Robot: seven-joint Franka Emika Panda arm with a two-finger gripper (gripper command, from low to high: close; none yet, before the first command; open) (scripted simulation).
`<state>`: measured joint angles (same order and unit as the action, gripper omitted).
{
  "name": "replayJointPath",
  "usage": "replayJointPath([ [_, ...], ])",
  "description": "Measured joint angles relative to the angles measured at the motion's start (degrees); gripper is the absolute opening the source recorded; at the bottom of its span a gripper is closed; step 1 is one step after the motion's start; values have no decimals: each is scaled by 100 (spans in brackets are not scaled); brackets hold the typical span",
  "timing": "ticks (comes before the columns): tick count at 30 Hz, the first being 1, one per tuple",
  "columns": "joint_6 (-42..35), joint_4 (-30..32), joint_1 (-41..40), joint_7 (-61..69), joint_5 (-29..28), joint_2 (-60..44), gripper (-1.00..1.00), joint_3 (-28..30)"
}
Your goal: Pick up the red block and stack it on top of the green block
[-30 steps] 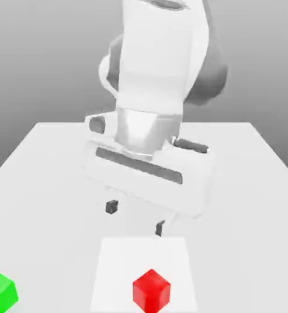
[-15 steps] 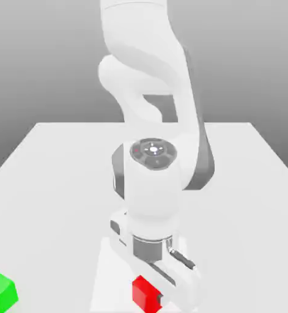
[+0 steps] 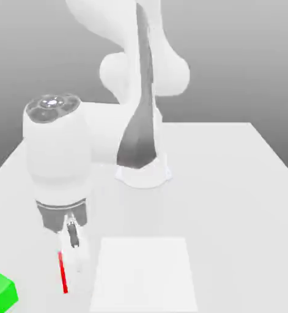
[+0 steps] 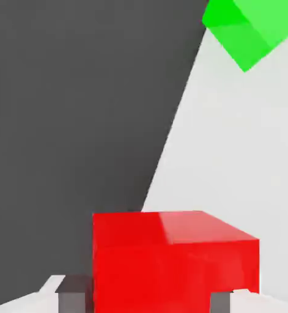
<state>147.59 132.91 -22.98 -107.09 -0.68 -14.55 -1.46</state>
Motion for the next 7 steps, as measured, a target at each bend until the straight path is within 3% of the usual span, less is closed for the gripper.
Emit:
replayJointPath([
  [3,212,-426,-362,-281,236,-641,-100,350],
  [4,335,-499,-419,-314,283,-840,100,391],
  [7,336,-499,-419,-313,283,-840,100,391],
])
